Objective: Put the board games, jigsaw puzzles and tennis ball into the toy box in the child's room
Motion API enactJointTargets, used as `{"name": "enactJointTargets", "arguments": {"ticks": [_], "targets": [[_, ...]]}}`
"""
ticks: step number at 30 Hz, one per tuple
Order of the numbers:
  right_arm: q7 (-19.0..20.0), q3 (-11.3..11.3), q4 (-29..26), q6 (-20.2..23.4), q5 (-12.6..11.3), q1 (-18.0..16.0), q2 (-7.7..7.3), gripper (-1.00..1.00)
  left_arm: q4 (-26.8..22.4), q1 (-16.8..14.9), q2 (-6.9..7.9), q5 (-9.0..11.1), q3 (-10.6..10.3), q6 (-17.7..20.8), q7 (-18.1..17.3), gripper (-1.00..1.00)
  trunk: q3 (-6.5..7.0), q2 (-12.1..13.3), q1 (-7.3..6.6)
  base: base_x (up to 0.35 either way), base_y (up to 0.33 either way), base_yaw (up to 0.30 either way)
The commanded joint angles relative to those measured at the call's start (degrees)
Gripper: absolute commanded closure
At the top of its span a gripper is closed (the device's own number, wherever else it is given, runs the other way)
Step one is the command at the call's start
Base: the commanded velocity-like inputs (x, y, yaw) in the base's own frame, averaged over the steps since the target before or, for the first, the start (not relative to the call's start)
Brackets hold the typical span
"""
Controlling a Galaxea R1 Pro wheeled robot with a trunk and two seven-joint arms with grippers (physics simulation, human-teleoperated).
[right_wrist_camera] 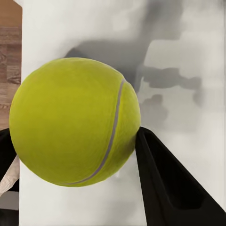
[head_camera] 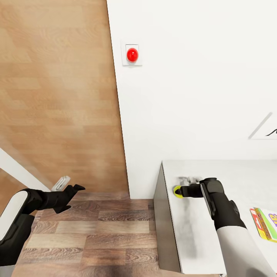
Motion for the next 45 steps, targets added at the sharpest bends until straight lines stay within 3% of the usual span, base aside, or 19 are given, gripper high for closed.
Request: {"name": "enactJointTargets", "arguments": {"ticks": [1, 15, 19, 24, 27, 31, 34, 35, 39, 45], "targets": [[0.5, -0.09, -0.11, 0.24, 0.41, -0.04, 0.01, 1.0, -0.04, -0.06, 0.0, 0.44, 0.06, 0.28, 0.53, -1.0, -0.1, -0.11, 0.03, 0.0, 0.0, 0.0], [0.76, -0.29, -2.04, 0.24, 0.38, 0.21, -0.13, 1.0, -0.04, -0.06, -0.02, 0.44, 0.0, 0.28, 0.53, -1.0, -0.1, -0.11, 0.03, 0.0, 0.0, 0.0], [1.0, -0.41, -6.79, 0.24, 0.35, 0.87, -0.23, 1.0, -0.04, -0.06, -0.07, 0.46, -0.11, 0.26, 0.53, -1.0, -0.1, -0.11, 0.03, 0.0, 0.0, 0.0], [2.11, -1.57, -16.88, 0.24, 0.12, 4.83, -1.16, 1.0, -0.18, 0.07, -0.68, 0.57, -0.74, 0.26, 0.18, -1.0, -0.1, -0.11, 0.03, 0.0, 0.0, 0.0], [5.75, -3.35, -22.86, 0.24, -0.41, 9.18, -2.32, 1.0, -0.46, 0.85, -2.52, 0.52, -2.44, 0.22, -0.49, -1.0, -0.1, -0.11, 0.03, 0.0, 0.0, 0.0], [9.99, -4.72, -25.04, 0.24, -0.65, 10.85, -3.43, 1.0, -0.6, 1.77, -3.78, 0.44, -3.7, 0.19, -0.87, -1.0, -0.1, -0.11, 0.03, 0.0, 0.0, 0.0], [17.18, -6.37, -26.92, 0.24, -0.86, 11.85, -5.58, 1.0, -0.76, 3.24, -4.98, 0.0, -5.46, 0.13, -1.21, -1.0, -0.1, -0.11, 0.03, 0.0, 0.0, 0.0], [17.18, -6.37, -26.92, 0.24, -0.86, 11.85, -5.58, 1.0, -0.76, 3.24, -4.98, 0.0, -5.46, 0.13, -1.21, -1.0, -0.1, -0.11, 0.03, 0.0, 0.0, 0.0], [23.83, -7.61, -28.09, 0.24, -0.97, 12.3, -8.39, 1.0, -1.88, 5.38, -5.68, -1.82, -7.21, 0.06, -1.39, -1.0, -0.1, -0.11, 0.03, 0.0, 0.0, 0.0], [26.89, -8.48, -28.57, 0.24, -1.04, 12.51, -10.39, 1.0, -2.52, 7.81, -6.07, -4.1, -8.11, -0.08, -1.52, -1.0, -0.1, -0.11, 0.03, 0.0, 0.0, 0.0]]}}
